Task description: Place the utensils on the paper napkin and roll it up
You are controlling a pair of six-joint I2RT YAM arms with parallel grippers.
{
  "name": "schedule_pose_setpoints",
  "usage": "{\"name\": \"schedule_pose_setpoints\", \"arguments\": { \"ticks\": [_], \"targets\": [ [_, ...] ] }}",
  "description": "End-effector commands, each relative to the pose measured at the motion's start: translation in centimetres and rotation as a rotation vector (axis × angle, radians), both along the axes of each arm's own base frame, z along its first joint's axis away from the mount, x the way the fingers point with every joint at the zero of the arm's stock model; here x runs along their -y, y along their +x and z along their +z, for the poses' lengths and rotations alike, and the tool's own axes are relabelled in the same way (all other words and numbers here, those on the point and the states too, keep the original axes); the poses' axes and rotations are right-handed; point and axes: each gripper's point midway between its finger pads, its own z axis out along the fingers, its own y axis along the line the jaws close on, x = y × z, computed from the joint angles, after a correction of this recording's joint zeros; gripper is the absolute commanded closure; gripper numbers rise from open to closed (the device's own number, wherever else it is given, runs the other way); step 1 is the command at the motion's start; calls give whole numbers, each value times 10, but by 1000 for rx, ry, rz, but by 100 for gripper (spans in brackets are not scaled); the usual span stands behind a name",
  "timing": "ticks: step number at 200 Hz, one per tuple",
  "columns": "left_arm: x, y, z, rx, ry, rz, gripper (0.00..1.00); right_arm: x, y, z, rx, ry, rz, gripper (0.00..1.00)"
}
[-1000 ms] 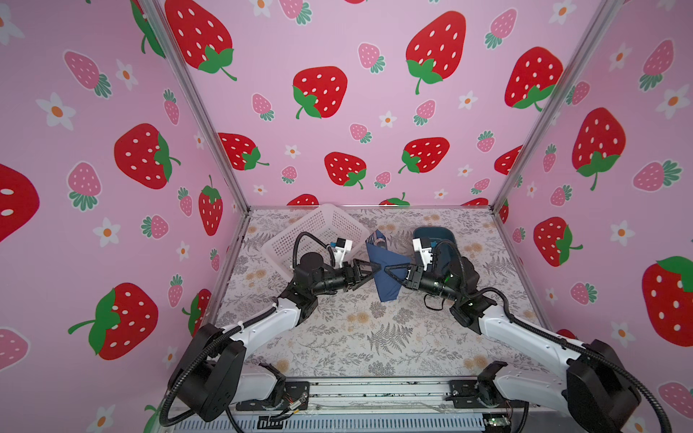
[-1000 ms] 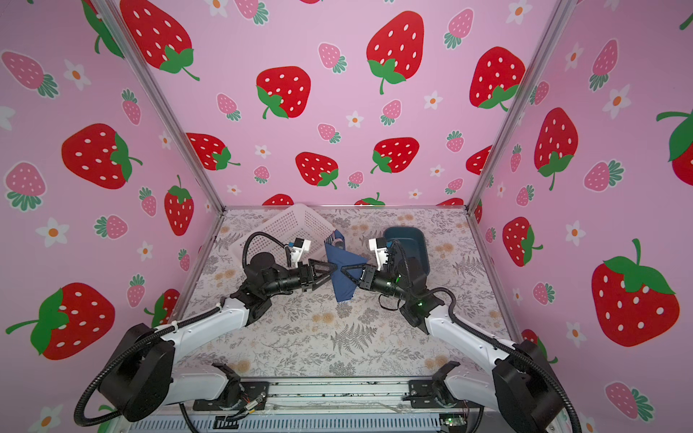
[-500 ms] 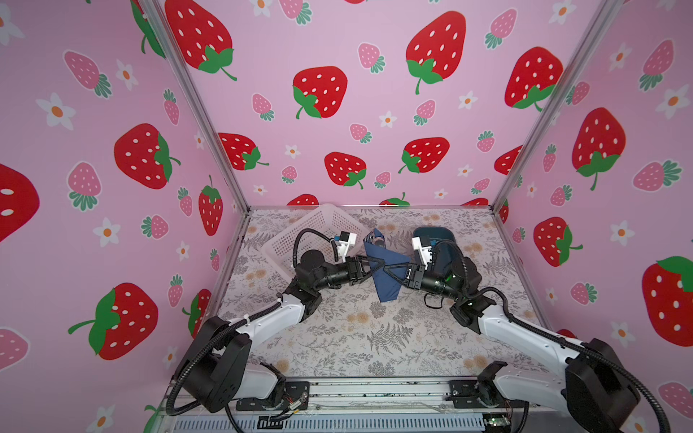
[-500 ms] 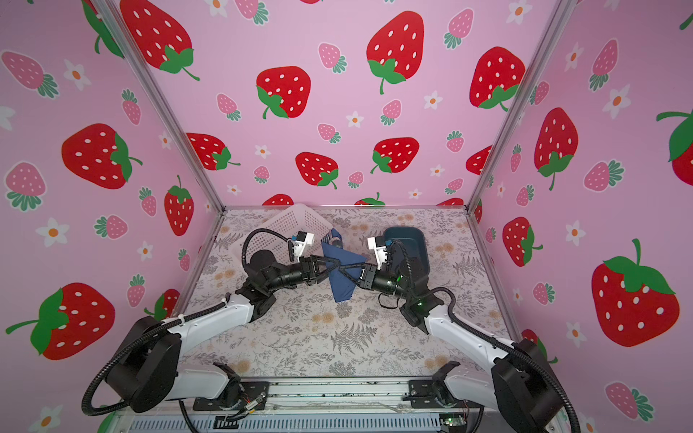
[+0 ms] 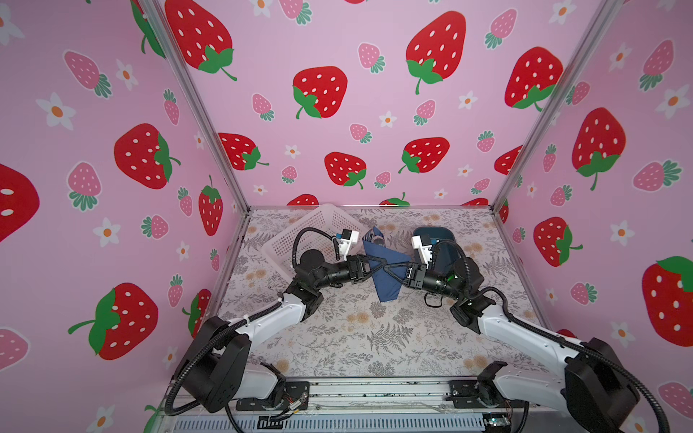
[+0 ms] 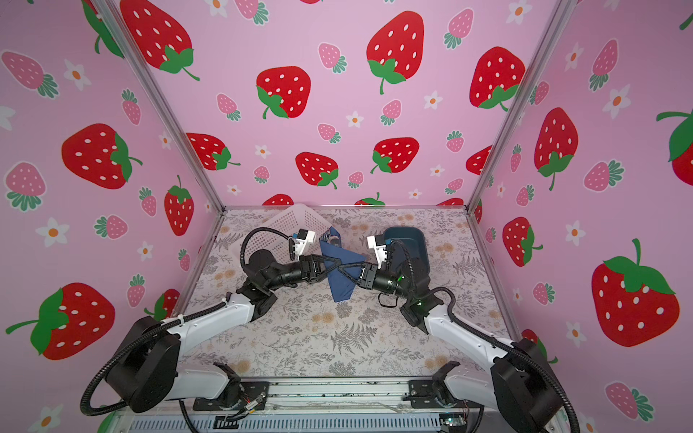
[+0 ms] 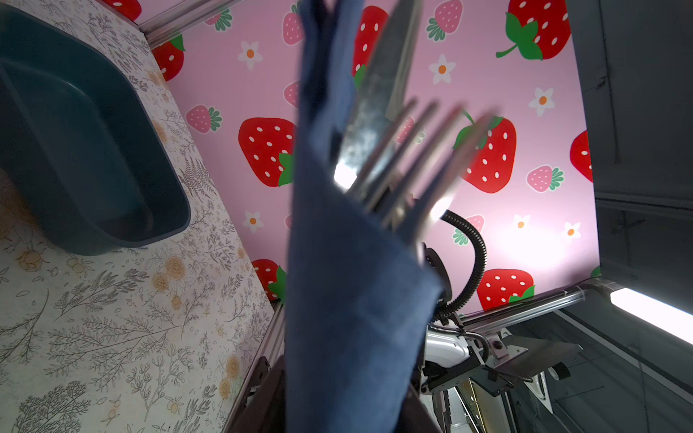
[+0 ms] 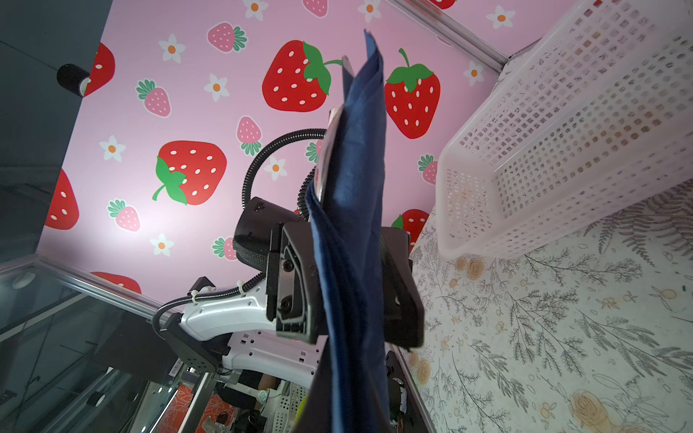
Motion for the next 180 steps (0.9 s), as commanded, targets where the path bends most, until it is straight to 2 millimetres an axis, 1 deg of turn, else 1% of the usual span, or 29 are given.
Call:
{"name": "schedule_pose_setpoints", "arguments": {
  "ticks": [1, 44, 61, 108, 180],
  "targets": [
    [1, -8, 33, 85, -59, -33, 63, 3, -1, 23, 59, 64, -4, 92],
    [0, -8, 37, 89, -67, -26, 70, 5, 0, 19, 50, 59, -11, 93],
    [-1, -8, 39, 92, -74, -25, 75, 5, 0, 19, 50, 58, -9, 92],
    [-1, -8, 42, 92, -85, -25, 81, 5, 0, 20, 52, 59, -10, 92],
    [-3, -8, 46, 97, -92, -18, 85, 8, -1, 24, 57, 65, -17, 87]
  ]
}}
